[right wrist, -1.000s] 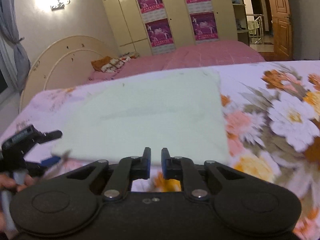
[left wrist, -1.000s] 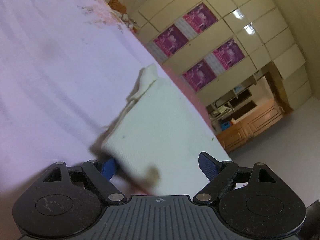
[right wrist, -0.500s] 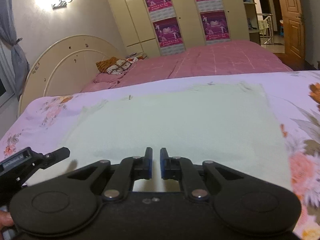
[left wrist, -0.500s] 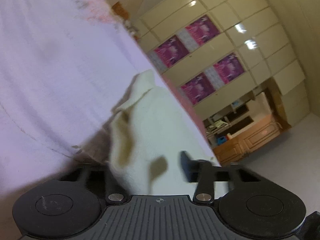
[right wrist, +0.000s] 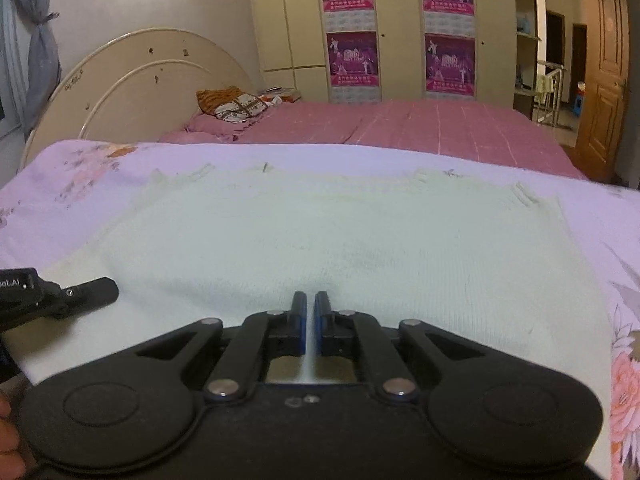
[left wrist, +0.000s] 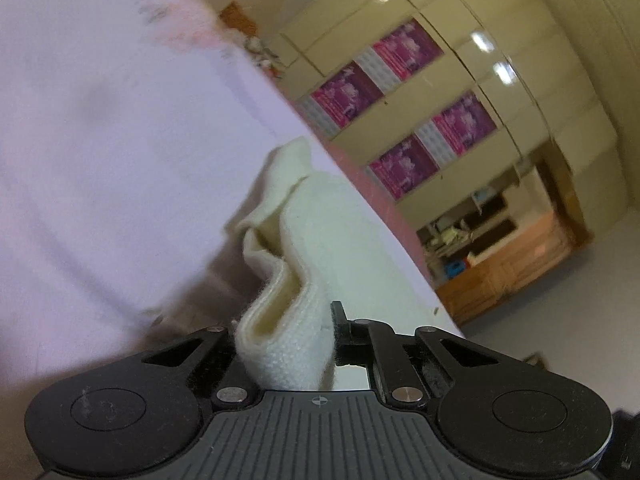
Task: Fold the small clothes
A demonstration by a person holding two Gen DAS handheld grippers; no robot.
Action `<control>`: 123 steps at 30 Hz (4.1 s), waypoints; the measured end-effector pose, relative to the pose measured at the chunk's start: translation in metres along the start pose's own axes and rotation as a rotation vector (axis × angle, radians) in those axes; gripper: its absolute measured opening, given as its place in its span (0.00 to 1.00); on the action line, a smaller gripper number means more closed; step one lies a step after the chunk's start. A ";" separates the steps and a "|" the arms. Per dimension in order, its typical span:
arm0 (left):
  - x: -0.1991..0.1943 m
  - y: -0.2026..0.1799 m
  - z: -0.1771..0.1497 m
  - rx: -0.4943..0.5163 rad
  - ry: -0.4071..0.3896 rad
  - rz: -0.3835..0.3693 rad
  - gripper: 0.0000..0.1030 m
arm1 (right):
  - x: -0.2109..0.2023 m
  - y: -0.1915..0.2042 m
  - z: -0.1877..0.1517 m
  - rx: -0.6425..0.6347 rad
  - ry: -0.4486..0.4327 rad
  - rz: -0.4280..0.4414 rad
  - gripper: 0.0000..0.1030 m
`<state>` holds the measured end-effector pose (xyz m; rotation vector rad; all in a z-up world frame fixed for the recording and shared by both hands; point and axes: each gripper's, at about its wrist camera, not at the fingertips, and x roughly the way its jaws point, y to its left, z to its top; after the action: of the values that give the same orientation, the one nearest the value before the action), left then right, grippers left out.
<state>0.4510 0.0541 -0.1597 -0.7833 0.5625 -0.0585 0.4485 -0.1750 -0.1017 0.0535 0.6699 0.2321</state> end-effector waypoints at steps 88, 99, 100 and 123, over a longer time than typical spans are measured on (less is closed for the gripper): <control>0.091 -0.159 0.045 0.577 0.290 -0.071 0.67 | -0.062 -0.171 0.008 0.474 -0.019 0.132 0.32; 0.102 -0.167 0.023 0.601 0.338 -0.084 0.67 | -0.059 -0.166 0.018 0.303 0.002 0.064 0.06; 0.104 -0.167 0.019 0.596 0.345 -0.076 0.67 | -0.054 -0.166 0.018 0.305 0.019 0.061 0.06; 0.004 -0.118 -0.020 0.593 0.334 -0.022 0.67 | -0.120 -0.134 -0.058 0.389 0.088 0.138 0.28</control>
<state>0.4626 -0.0446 -0.0929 -0.1984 0.8028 -0.3648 0.3477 -0.3346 -0.0904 0.4657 0.7925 0.2352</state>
